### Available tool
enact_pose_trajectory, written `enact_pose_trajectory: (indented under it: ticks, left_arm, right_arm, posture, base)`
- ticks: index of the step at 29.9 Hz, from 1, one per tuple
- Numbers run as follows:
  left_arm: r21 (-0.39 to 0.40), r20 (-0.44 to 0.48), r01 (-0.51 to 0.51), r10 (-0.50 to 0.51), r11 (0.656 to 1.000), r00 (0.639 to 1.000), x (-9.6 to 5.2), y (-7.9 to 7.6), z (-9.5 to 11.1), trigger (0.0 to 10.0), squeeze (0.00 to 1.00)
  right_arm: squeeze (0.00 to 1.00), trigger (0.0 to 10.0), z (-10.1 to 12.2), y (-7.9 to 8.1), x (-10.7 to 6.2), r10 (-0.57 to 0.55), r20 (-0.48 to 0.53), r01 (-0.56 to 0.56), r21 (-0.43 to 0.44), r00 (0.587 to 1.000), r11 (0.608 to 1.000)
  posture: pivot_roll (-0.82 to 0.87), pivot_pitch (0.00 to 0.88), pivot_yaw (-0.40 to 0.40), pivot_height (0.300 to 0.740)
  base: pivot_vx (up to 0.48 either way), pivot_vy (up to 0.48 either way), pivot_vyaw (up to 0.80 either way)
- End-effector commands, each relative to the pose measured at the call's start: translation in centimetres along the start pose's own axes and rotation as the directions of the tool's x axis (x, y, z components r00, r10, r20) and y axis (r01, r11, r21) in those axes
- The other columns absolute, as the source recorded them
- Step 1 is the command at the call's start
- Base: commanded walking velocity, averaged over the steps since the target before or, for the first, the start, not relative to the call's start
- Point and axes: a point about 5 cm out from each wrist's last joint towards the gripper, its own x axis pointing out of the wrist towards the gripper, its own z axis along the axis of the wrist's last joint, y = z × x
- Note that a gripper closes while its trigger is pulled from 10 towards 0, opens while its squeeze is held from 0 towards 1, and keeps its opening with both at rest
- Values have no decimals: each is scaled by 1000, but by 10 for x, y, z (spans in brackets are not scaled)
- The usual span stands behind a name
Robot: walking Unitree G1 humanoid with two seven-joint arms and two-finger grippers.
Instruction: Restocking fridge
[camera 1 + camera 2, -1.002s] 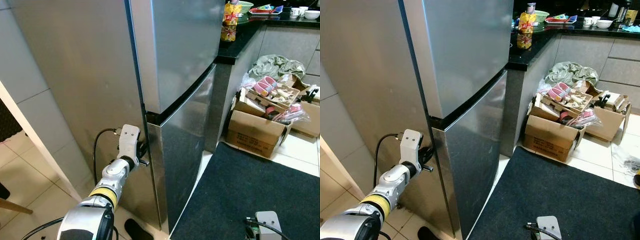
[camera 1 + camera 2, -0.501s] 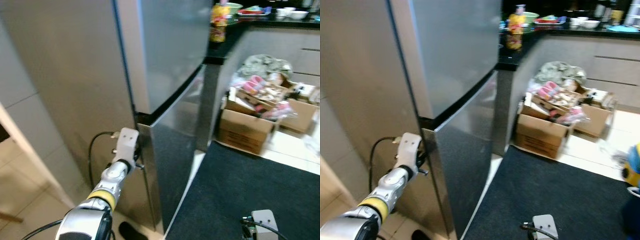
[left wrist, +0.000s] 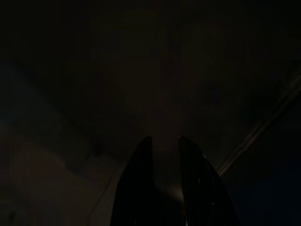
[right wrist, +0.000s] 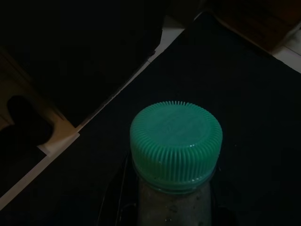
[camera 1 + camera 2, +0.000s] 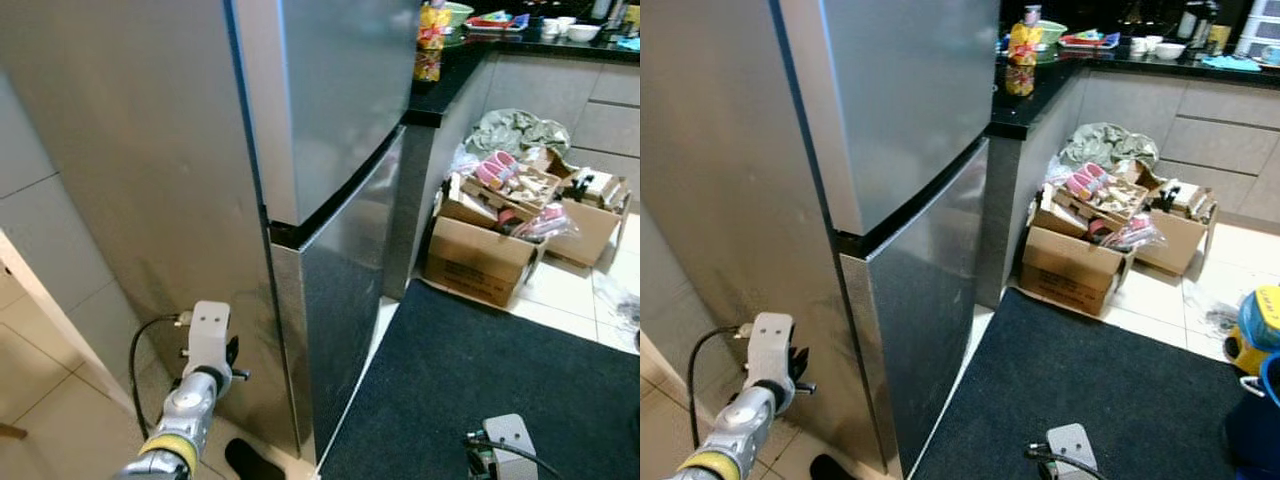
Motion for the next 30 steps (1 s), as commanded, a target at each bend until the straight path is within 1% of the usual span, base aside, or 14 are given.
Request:
enact_pose_trajectory:
  ticks: [1, 2, 4, 5, 6, 7, 10, 11, 12, 14, 15, 21, 27, 30]
  left_arm:
    - [12, -25, -17, 17, 1000, 1000, -7, 5, -14, 10000, 0]
    - [12, -25, -17, 17, 1000, 1000, -7, 5, -14, 10000, 0]
    - [30, -55, 18, -16, 999, 998, -13, 0, -27, 10000, 0]
    - [30, -55, 18, -16, 999, 998, -13, 0, -27, 10000, 0]
    - [33, -104, 61, -58, 998, 993, -19, -8, -41, 10000, 0]
    - [33, -104, 61, -58, 998, 993, -19, -8, -41, 10000, 0]
    - [43, -140, 105, -98, 993, 985, -26, -17, -54, 10000, 0]
    - [43, -140, 105, -98, 993, 985, -26, -17, -54, 10000, 0]
    - [46, -158, 132, -123, 990, 980, -33, -24, -65, 10000, 0]
    - [40, -168, 134, -125, 990, 978, -36, -27, -70, 10000, 0]
    - [34, -175, 147, -139, 989, 975, -42, -32, -76, 10000, 0]
    - [28, -190, 141, -133, 990, 973, -50, -37, -87, 10000, 0]
    - [45, -205, 86, -75, 995, 976, -50, -34, -89, 10000, 0]
    - [41, -193, 96, -86, 995, 977, -47, -35, -84, 10000, 0]
  right_arm:
    - [0, 10000, -6, 3, -1, 10, -31, -10, -2, 999, 1000]
    - [0, 10000, -6, 3, -1, 10, -31, -10, -2, 999, 1000]
    - [0, 10000, -6, 3, -1, 14, -33, -14, -4, 999, 1000]
    - [0, 10000, -6, 3, -1, 14, -33, -14, -4, 999, 1000]
    - [0, 10000, -6, 5, 0, 21, -32, -22, -5, 999, 1000]
    - [0, 10000, -6, 5, 0, 21, -32, -22, -5, 999, 1000]
    - [0, 10000, -6, 8, 0, 27, -29, -27, -4, 999, 1000]
    - [0, 10000, -6, 8, 0, 27, -29, -27, -4, 999, 1000]
    - [0, 10000, -7, 10, 1, 33, -37, -33, -8, 999, 999]
    - [0, 10000, -8, 12, 1, 36, -40, -37, -13, 999, 999]
    - [0, 10000, -8, 14, 1, 38, -44, -39, -19, 998, 999]
    - [0, 10000, -4, 25, 4, 64, -36, -66, -42, 997, 997]
    - [0, 10000, 1, 25, 8, 72, -52, -76, -69, 996, 995]
    - [0, 10000, 4, 24, 9, 63, -42, -65, -42, 997, 997]
  posture:
    - [-63, 126, -6, 740]
    - [-63, 126, -6, 740]
    - [-56, 119, -6, 740]
    - [-56, 119, -6, 740]
    - [-48, 112, -5, 740]
    - [-48, 112, -5, 740]
    - [-37, 101, -4, 740]
    - [-37, 101, -4, 740]
    - [-21, 92, -11, 740]
    - [-17, 90, -14, 740]
    - [-10, 82, -18, 740]
    - [-5, 31, -55, 740]
    - [18, 20, -67, 740]
    - [35, 28, -59, 740]
  base:
    - [0, 0, 0]
    - [0, 0, 0]
    - [0, 0, 0]
    - [0, 0, 0]
    - [0, 0, 0]
    - [0, 0, 0]
    - [0, 0, 0]
    - [0, 0, 0]
    - [0, 0, 0]
    - [0, 0, 0]
    - [0, 0, 0]
    - [0, 0, 0]
    - [0, 0, 0]
    - [0, 0, 0]
